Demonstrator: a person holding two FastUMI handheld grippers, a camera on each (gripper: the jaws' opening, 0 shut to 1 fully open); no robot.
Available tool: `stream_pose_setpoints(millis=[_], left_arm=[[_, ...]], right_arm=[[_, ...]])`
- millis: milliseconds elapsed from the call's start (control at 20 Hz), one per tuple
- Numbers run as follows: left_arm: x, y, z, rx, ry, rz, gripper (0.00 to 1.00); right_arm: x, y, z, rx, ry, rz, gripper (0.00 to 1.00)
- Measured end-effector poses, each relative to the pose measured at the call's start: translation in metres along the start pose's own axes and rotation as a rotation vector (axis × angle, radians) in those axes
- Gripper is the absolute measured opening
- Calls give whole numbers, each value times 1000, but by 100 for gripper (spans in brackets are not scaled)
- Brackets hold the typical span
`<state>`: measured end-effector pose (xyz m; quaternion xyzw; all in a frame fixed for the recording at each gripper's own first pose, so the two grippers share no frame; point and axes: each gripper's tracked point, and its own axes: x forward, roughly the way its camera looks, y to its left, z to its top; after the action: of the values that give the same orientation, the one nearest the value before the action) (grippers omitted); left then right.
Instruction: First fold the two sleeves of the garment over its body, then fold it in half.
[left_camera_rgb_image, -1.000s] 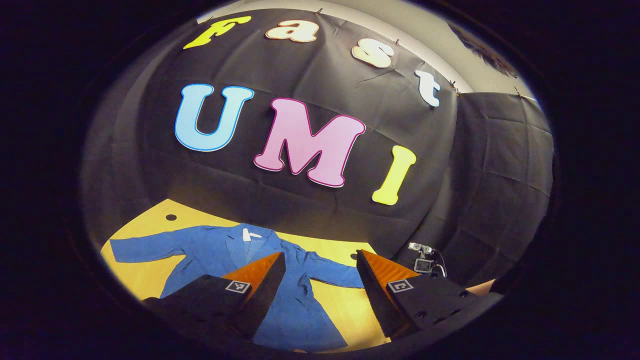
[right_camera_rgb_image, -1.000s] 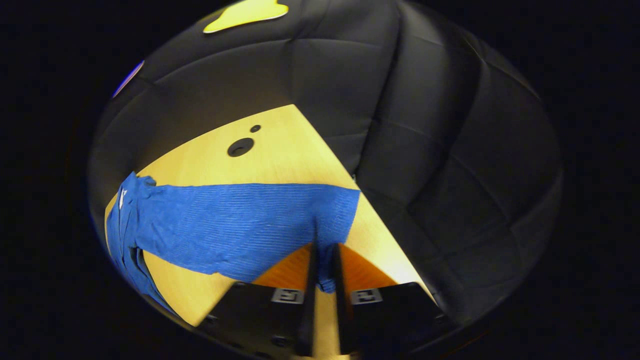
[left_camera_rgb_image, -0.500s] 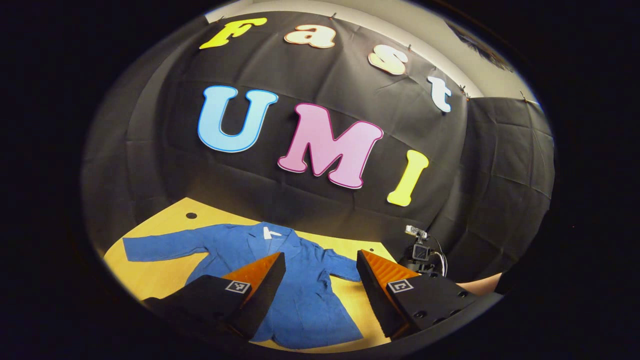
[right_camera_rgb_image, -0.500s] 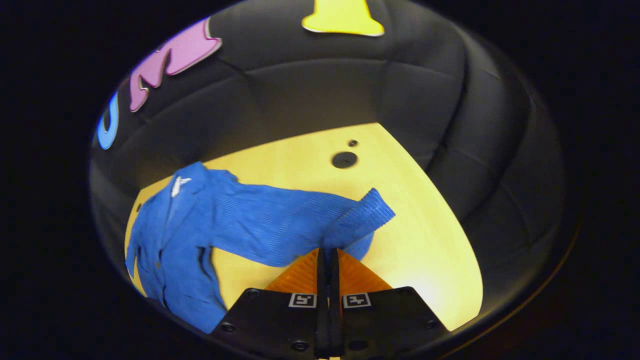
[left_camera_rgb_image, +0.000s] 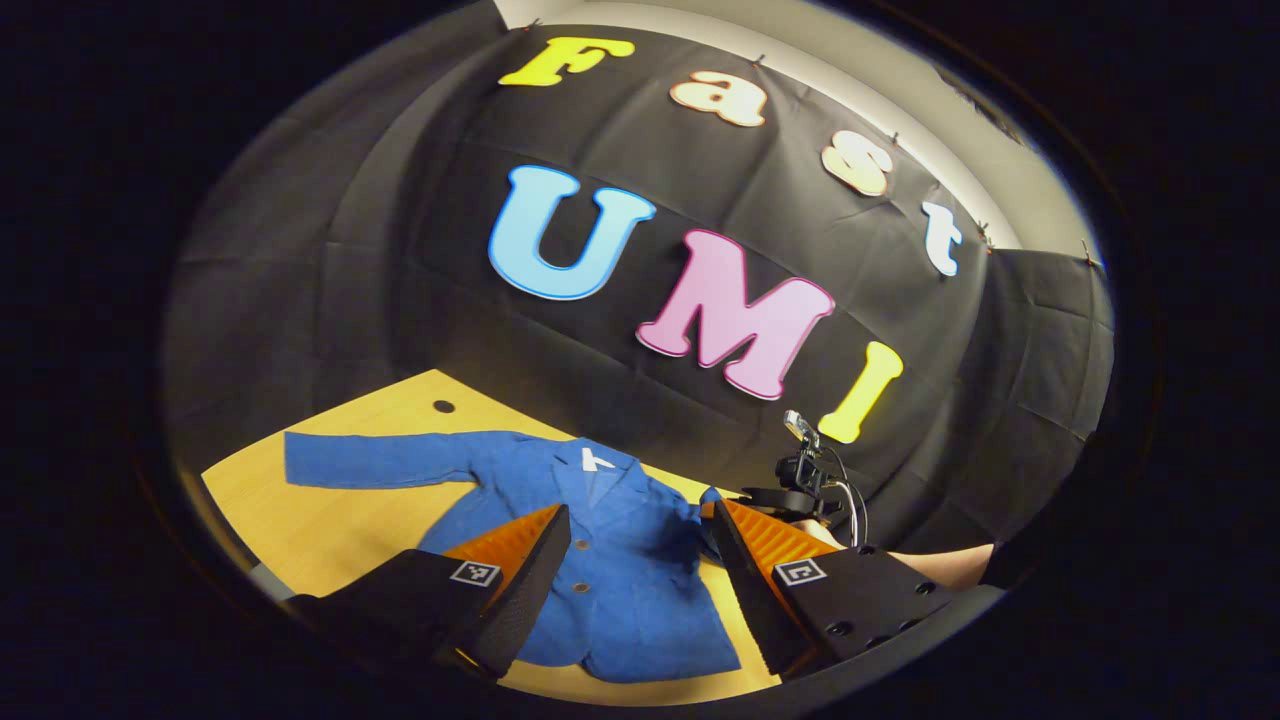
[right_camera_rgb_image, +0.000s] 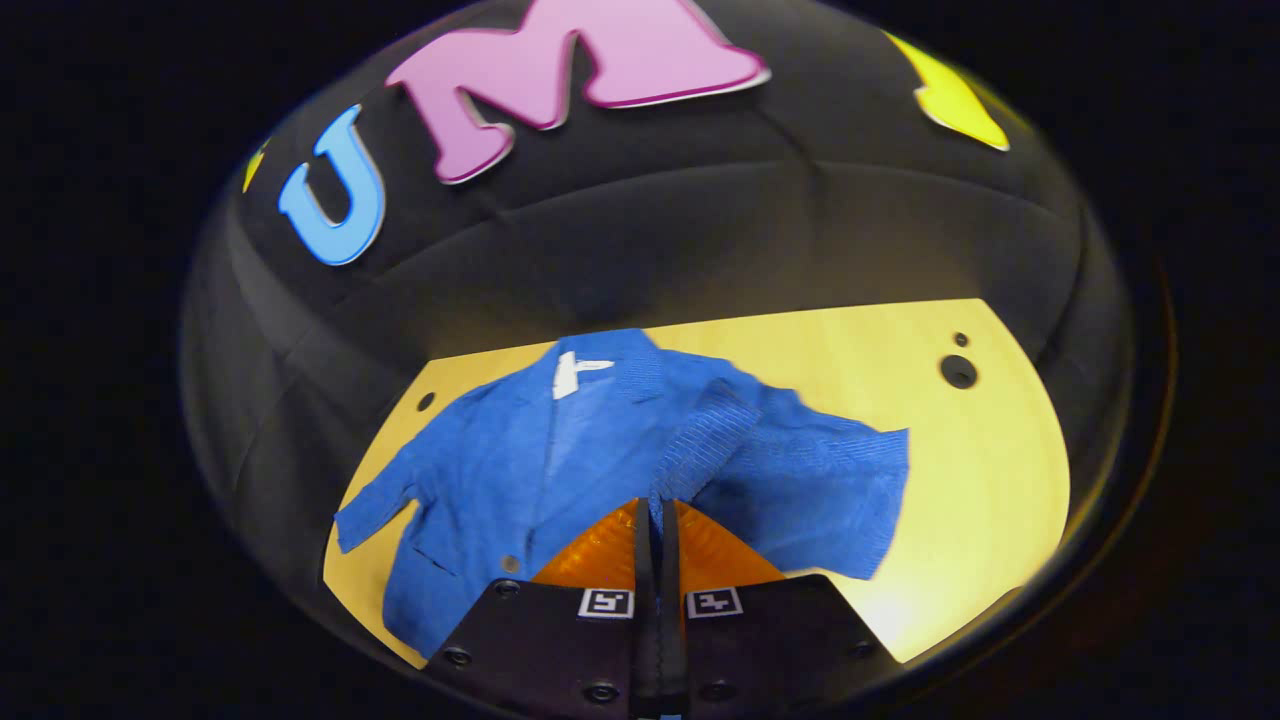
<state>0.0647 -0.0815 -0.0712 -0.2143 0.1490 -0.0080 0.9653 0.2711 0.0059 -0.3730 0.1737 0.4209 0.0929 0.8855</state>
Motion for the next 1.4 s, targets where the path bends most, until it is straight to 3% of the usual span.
stream_pose_setpoints(millis=[200,350,500,550,600,650,700,800,850,1050,1300,1400], left_arm=[[-15,48,3,42,-15,105,82],[-23,79,7,96,-15,164,82],[-28,106,17,80,-25,205,82],[-29,117,20,70,-31,224,82],[-31,127,23,63,-36,244,80],[-34,139,27,57,-44,269,82],[-37,147,29,56,-50,286,82],[-42,165,34,57,-61,317,82],[-42,172,36,54,-60,328,82],[-33,197,38,43,-67,339,82],[0,237,36,81,-66,363,82],[20,260,34,112,-51,380,82]], right_arm=[[34,108,-5,-126,24,105,4],[61,168,-10,-204,42,162,4],[86,219,-25,-253,63,185,4],[96,233,-29,-266,61,188,0],[102,245,-31,-280,57,187,7],[106,249,-27,-300,28,159,22],[107,256,-20,-313,-6,148,44],[101,258,-9,-334,-50,131,88],[90,255,-6,-349,-64,121,97],[44,234,18,-368,-130,95,97],[-62,183,38,-363,-247,34,97],[-102,143,39,-411,-280,-49,96]])
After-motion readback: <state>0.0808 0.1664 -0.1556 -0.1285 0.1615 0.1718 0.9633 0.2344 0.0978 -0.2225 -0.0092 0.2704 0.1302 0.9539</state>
